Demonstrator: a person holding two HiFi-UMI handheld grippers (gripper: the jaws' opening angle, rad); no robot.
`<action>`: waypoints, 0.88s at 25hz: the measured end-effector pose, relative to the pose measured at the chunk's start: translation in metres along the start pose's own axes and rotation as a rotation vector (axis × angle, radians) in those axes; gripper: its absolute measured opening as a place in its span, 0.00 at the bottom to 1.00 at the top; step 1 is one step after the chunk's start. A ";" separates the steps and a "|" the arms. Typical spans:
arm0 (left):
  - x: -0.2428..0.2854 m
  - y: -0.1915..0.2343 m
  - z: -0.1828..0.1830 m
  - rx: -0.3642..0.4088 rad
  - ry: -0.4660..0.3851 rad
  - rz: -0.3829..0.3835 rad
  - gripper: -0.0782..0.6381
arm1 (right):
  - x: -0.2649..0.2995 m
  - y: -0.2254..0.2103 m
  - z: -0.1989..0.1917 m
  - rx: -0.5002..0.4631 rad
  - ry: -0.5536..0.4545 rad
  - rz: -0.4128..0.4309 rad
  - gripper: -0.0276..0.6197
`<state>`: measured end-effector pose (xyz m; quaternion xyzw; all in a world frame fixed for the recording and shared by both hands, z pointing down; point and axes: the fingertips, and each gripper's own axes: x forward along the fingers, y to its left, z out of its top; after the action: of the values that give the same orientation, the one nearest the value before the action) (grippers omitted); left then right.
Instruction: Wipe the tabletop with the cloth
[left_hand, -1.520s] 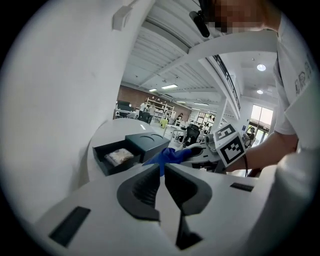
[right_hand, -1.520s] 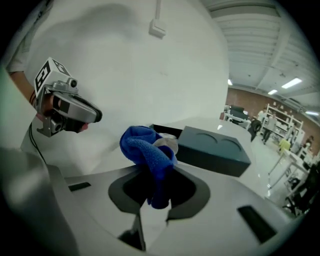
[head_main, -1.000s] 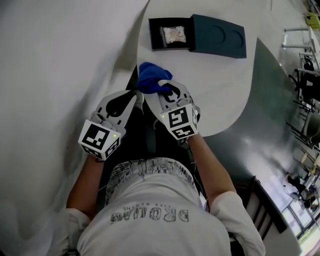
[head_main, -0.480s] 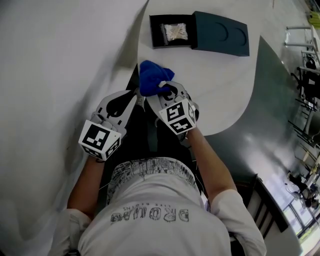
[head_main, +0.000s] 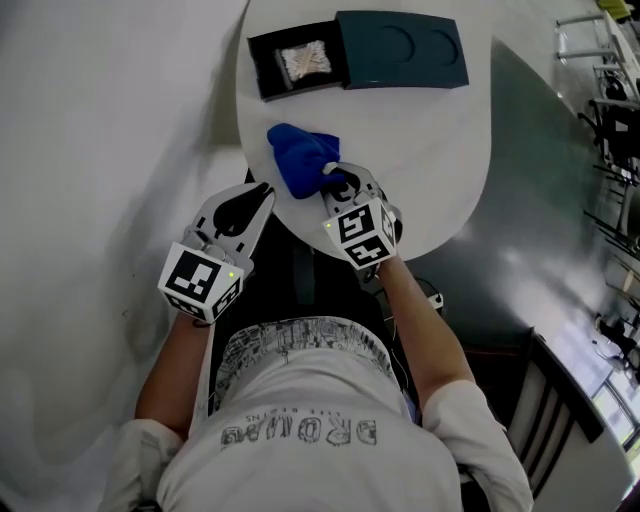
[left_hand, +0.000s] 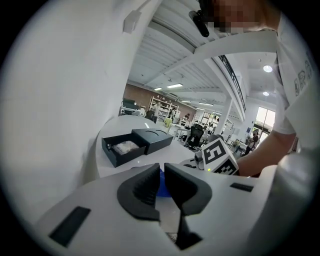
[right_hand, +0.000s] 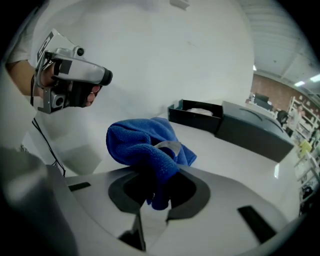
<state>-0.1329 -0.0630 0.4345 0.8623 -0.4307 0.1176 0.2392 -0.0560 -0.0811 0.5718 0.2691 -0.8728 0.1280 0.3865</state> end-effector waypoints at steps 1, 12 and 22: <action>0.006 -0.006 0.001 0.005 0.004 -0.011 0.17 | -0.005 -0.007 -0.006 0.014 -0.001 -0.010 0.16; 0.073 -0.078 0.007 0.101 0.060 -0.177 0.17 | -0.071 -0.078 -0.084 0.203 0.005 -0.172 0.16; 0.122 -0.143 0.010 0.172 0.107 -0.313 0.17 | -0.146 -0.139 -0.172 0.389 0.038 -0.352 0.16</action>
<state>0.0547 -0.0789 0.4312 0.9285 -0.2661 0.1612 0.2026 0.2084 -0.0671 0.5802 0.4838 -0.7639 0.2293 0.3603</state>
